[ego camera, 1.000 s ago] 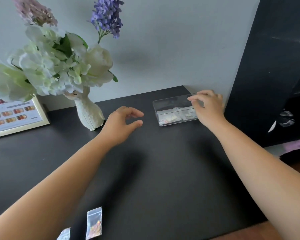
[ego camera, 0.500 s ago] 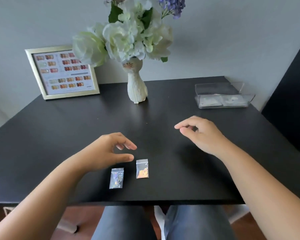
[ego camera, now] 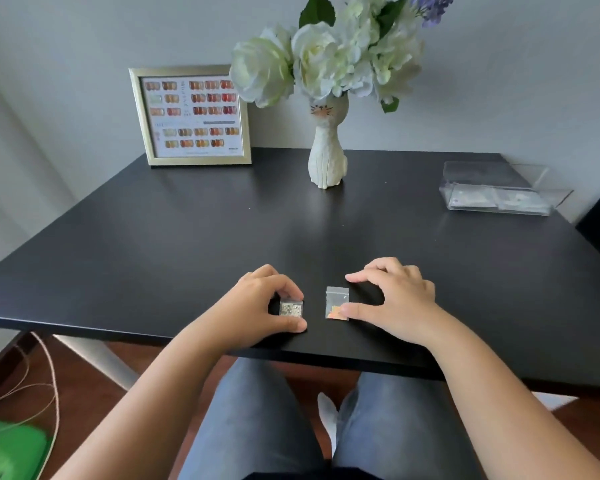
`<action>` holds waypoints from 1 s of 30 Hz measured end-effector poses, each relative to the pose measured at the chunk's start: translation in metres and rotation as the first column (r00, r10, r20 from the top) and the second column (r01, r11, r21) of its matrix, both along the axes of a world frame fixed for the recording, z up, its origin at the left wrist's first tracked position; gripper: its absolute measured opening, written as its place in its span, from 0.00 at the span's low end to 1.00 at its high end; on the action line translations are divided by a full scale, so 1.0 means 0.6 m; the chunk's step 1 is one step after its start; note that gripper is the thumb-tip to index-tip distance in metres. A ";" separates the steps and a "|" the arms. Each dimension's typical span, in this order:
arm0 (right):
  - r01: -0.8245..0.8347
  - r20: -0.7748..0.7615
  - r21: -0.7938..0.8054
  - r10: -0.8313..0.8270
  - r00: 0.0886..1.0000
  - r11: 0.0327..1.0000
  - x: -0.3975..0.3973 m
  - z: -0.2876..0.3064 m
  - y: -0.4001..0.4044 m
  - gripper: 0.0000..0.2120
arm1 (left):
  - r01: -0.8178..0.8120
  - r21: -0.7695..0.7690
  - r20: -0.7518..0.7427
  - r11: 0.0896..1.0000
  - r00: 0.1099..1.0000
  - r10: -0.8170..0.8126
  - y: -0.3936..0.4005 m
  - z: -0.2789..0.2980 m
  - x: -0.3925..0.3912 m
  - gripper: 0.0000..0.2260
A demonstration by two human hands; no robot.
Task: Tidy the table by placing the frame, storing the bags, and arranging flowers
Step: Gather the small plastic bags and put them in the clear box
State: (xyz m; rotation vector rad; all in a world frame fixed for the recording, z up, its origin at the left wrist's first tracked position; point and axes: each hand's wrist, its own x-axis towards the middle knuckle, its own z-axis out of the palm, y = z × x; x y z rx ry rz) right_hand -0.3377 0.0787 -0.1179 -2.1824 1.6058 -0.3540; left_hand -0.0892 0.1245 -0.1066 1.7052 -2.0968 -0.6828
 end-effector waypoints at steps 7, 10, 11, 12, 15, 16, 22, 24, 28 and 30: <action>0.087 0.042 -0.061 -0.084 0.996 0.994 0.019 -0.014 0.021 0.32 | -0.111 0.009 -0.170 0.994 0.979 0.111 0.007 -0.004 -0.007 0.16; 0.089 0.100 -0.052 -0.083 0.991 0.995 0.024 -0.016 0.023 0.22 | -0.160 -0.021 -0.227 0.987 0.962 0.151 0.006 -0.011 -0.006 0.18; 0.087 0.119 -0.050 -0.081 0.990 0.995 0.025 -0.017 0.022 0.19 | -0.172 -0.022 -0.256 0.985 0.953 0.161 0.005 -0.013 -0.005 0.18; 0.090 0.137 -0.053 -0.082 0.987 0.995 0.026 -0.019 0.022 0.17 | -0.184 -0.015 -0.291 0.983 0.941 0.171 0.003 -0.015 -0.005 0.18; 0.120 0.230 -0.056 -0.104 0.968 0.991 0.025 -0.020 0.022 0.12 | -0.208 0.033 -0.377 0.978 0.903 0.205 -0.008 -0.016 -0.007 0.17; 0.124 0.263 -0.051 -0.107 0.959 0.991 0.024 -0.018 0.022 0.10 | -0.211 0.049 -0.402 0.976 0.890 0.213 -0.014 -0.015 -0.009 0.15; 0.153 0.481 0.066 -0.165 0.861 0.986 0.006 -0.013 0.025 0.03 | -0.135 0.074 -0.522 0.988 0.839 0.153 -0.056 -0.007 -0.046 0.04; 0.174 0.548 0.056 -0.176 0.818 0.983 -0.006 -0.012 0.025 0.04 | -0.091 0.076 -0.536 0.993 0.836 0.118 -0.071 -0.004 -0.062 0.02; 0.215 0.585 0.045 -0.200 0.786 0.976 -0.046 -0.011 0.013 0.06 | -0.046 0.008 -0.485 0.999 0.874 0.044 -0.106 0.006 -0.095 0.01; 0.243 0.585 0.067 -0.236 0.776 0.968 -0.073 -0.011 0.001 0.05 | -0.071 -0.027 -0.470 0.997 0.881 0.050 -0.127 0.015 -0.115 0.02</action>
